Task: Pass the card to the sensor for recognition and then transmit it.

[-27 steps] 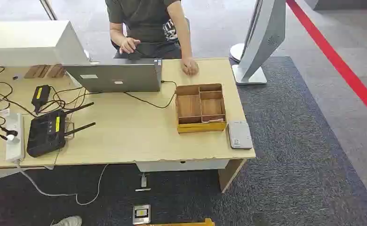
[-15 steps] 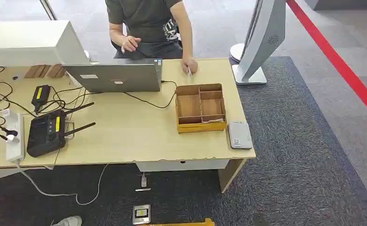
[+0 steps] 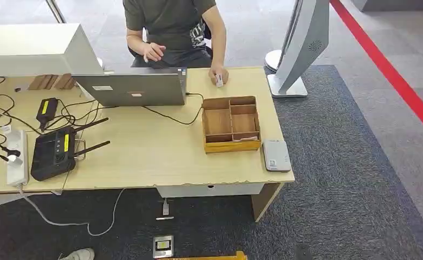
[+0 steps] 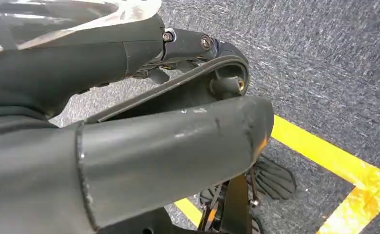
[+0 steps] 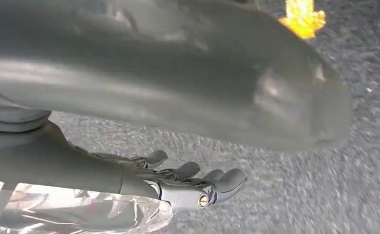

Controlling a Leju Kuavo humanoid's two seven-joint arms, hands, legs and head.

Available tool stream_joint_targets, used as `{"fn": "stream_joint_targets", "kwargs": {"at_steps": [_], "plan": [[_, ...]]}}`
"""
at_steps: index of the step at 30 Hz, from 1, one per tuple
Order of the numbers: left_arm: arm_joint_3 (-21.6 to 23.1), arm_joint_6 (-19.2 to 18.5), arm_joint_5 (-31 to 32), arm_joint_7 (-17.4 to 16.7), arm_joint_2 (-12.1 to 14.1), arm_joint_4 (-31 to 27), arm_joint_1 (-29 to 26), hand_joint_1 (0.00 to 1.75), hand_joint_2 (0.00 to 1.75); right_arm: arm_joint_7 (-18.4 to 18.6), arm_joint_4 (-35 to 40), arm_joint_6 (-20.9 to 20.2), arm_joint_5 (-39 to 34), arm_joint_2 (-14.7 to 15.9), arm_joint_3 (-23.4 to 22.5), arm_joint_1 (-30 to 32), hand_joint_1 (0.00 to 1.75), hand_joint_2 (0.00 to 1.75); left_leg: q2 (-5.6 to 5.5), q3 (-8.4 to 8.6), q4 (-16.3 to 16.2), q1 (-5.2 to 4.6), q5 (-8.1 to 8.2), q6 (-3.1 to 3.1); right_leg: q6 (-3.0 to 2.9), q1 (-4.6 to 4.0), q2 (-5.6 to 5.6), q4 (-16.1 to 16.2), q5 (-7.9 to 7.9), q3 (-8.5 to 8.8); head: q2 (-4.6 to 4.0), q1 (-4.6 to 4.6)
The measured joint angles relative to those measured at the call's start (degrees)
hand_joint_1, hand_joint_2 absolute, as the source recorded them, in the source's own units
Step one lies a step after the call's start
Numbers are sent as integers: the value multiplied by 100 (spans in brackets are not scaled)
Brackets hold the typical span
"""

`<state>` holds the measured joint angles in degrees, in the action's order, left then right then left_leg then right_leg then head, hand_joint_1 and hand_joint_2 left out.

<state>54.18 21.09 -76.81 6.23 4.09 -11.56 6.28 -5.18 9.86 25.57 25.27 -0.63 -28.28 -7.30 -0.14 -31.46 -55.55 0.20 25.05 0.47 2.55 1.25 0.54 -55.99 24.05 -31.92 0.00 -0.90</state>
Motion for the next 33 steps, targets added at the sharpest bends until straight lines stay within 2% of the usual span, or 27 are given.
{"fn": "stream_joint_targets", "kwargs": {"at_steps": [6,10,11,16,21,25,26,29,30,33], "plan": [[0,2,-85,50,-9,0,0,0,0,-536,55,420,-372,20,-7,-1,0,0,0,0,0,0,0,0,0,0,0,0,0,0,0,0],[-2,2,-92,59,-31,0,-1,0,0,-897,105,477,-626,42,-11,-2,0,0,0,0,0,0,0,0,0,0,0,0,0,1,0,0],[-2,2,-90,61,-33,0,-1,0,0,-1000,120,475,-680,46,-13,1,0,175,0,0,0,0,0,0,0,0,0,0,0,1,0,0],[0,-20,-83,68,-44,0,-2,0,0,-1517,234,466,-977,72,-13,4,0,175,0,1,0,0,0,0,0,0,0,0,0,0,0,0],[0,-68,-48,77,-42,0,-2,0,0,-1753,357,389,-1133,271,-13,17,0,175,0,0,0,-1,0,0,0,1,0,0,0,1,0,-2],[0,-70,-31,96,-37,0,-1,0,0,-1900,558,468,-1330,308,4,94,0,175,0,1,-1,-1,0,0,0,1,0,1,0,1,0,0],[0,-78,-28,101,-33,0,0,0,0,-1791,699,535,-1466,284,72,176,0,175,-2,2,-1,-1,0,0,0,1,1,1,2,2,0,0],[0,-90,-22,101,-15,0,-9,0,0,-895,1488,1046,-2279,293,554,650,0,175,-19,0,1,-1,1,0,-4,0,20,-2,11,15,0,0],[0,-94,-17,96,-9,0,-17,0,0,-710,1754,1254,-2589,332,790,815,0,175,-18,-1,2,-1,4,-4,-7,-1,19,-4,13,15,0,-2],[4,-109,-4,77,9,0,-12,0,0,-641,2414,1406,-2776,431,1397,1132,0,175,3,9,5,0,19,-19,-19,-2,-1,-4,18,14,0,0]]}}
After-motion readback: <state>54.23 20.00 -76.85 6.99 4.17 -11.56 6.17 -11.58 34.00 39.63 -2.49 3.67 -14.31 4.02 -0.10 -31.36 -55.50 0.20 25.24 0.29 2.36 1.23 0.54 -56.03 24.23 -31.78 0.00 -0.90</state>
